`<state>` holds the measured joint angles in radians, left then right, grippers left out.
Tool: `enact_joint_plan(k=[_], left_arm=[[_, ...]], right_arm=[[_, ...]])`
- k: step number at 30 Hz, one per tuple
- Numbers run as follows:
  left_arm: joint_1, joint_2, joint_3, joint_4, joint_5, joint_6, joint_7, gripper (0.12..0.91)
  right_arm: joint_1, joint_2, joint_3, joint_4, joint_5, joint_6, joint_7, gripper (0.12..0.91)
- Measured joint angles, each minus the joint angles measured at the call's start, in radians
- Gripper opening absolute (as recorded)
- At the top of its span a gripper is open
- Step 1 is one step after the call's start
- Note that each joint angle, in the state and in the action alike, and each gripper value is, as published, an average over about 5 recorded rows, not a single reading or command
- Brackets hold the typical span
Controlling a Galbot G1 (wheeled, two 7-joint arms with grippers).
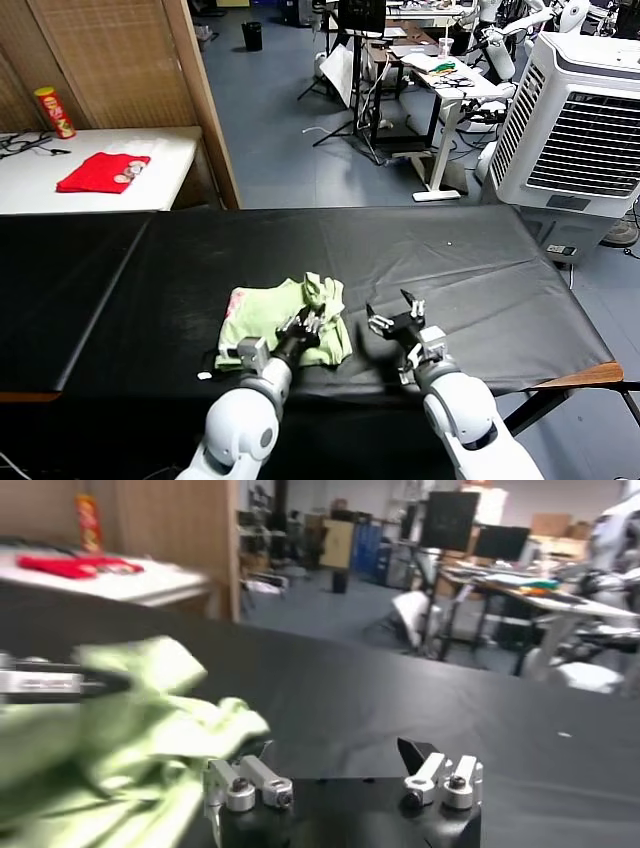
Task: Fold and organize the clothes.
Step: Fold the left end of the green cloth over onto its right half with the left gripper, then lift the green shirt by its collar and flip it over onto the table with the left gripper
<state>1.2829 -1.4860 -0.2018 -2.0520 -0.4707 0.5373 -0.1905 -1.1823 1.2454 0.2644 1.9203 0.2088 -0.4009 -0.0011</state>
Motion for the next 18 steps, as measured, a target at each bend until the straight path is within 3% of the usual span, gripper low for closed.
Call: enact_joint_plan(k=[4,9,13,18], left_arm=[[0.008,0.006,-0.028,-0.048,-0.04,0.0,-0.001,0.761],[0.03,0.061,-0.091,-0.067,0.008,-0.061,0.035,0.797],[0.053,0.11,-0.144,-0.042,0.047,-0.103,0.055,0.798],[0.079,0.134,-0.201,-0.011,0.05,-0.126,0.056,0.798]], right_arm=[[0.017,0.001,-0.018,0.016,0.065,-0.002,-0.018,0.798],[0.051,0.009,-0.054,0.002,0.055,-0.008,-0.028,0.798],[0.086,0.023,-0.092,-0.045,-0.032,-0.019,-0.026,0.798],[0.096,0.029,-0.117,-0.092,-0.219,0.008,-0.012,0.798]])
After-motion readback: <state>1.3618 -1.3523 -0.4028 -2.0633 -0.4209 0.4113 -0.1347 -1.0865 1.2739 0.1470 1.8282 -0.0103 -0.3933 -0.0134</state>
